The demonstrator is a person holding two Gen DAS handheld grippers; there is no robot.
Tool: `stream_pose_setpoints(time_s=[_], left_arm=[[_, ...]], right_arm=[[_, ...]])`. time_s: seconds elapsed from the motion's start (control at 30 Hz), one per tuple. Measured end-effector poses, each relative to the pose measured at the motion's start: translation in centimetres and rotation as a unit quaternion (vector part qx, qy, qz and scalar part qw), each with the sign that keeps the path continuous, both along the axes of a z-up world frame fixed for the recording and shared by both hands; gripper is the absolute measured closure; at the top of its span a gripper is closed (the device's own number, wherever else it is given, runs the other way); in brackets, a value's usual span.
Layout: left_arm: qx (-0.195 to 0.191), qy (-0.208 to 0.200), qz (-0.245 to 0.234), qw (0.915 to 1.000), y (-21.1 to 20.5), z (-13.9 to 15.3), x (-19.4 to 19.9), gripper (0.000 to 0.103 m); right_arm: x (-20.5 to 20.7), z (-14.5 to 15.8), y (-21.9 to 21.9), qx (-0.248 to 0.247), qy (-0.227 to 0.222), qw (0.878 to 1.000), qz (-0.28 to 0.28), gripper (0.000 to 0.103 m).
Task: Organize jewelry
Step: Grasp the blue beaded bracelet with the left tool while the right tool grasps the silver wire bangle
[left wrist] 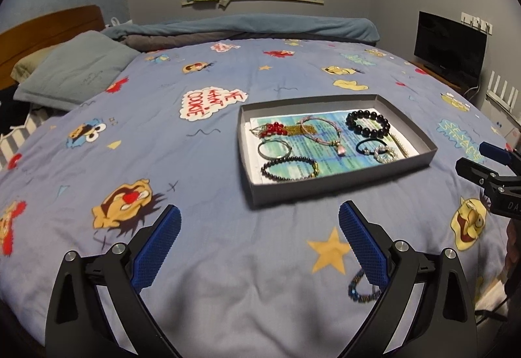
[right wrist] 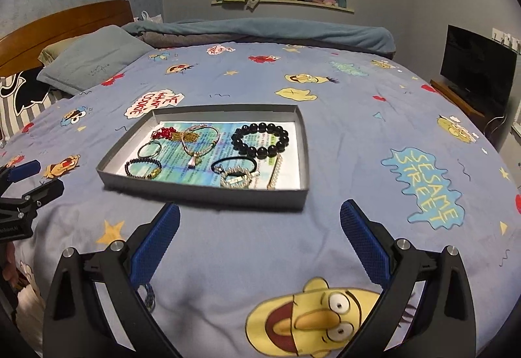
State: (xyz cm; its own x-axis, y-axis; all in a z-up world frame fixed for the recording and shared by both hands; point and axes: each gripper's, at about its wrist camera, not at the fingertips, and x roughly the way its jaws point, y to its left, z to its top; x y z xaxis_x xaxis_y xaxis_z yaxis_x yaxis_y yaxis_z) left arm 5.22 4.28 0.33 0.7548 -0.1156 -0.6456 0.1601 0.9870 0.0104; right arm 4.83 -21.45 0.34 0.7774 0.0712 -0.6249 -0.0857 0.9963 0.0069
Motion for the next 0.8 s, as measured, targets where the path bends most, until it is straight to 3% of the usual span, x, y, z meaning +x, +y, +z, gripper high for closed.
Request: stream_pose_setpoints(time_s=[0.3, 0.63, 0.73, 0.8], left_arm=[[0.009, 0.020, -0.013, 0.9997, -0.4, -1.7, -2.2, 0.006], [-0.002, 0.051, -0.066, 0.9965, -2.6, -5.0, -3.4, 0.007], [-0.012, 0.059, -0.081, 0.9949, -3.3, -5.6, -3.2, 0.013], [-0.015, 0.067, -0.097, 0.9929, -3.9, -6.0, -3.0, 0.031]], right_arm=[[-2.7, -1.6, -0.6, -0.001, 0.000, 1.000, 0.002, 0.006], [-4.9, -5.0, 0.1, -0.002, 0.015, 1.000, 0.021, 0.006], [-5.0, -5.8, 0.3, 0.000, 0.024, 0.999, 0.027, 0.006], [-5.0, -6.0, 0.4, -0.001, 0.026, 0.999, 0.030, 0.006]])
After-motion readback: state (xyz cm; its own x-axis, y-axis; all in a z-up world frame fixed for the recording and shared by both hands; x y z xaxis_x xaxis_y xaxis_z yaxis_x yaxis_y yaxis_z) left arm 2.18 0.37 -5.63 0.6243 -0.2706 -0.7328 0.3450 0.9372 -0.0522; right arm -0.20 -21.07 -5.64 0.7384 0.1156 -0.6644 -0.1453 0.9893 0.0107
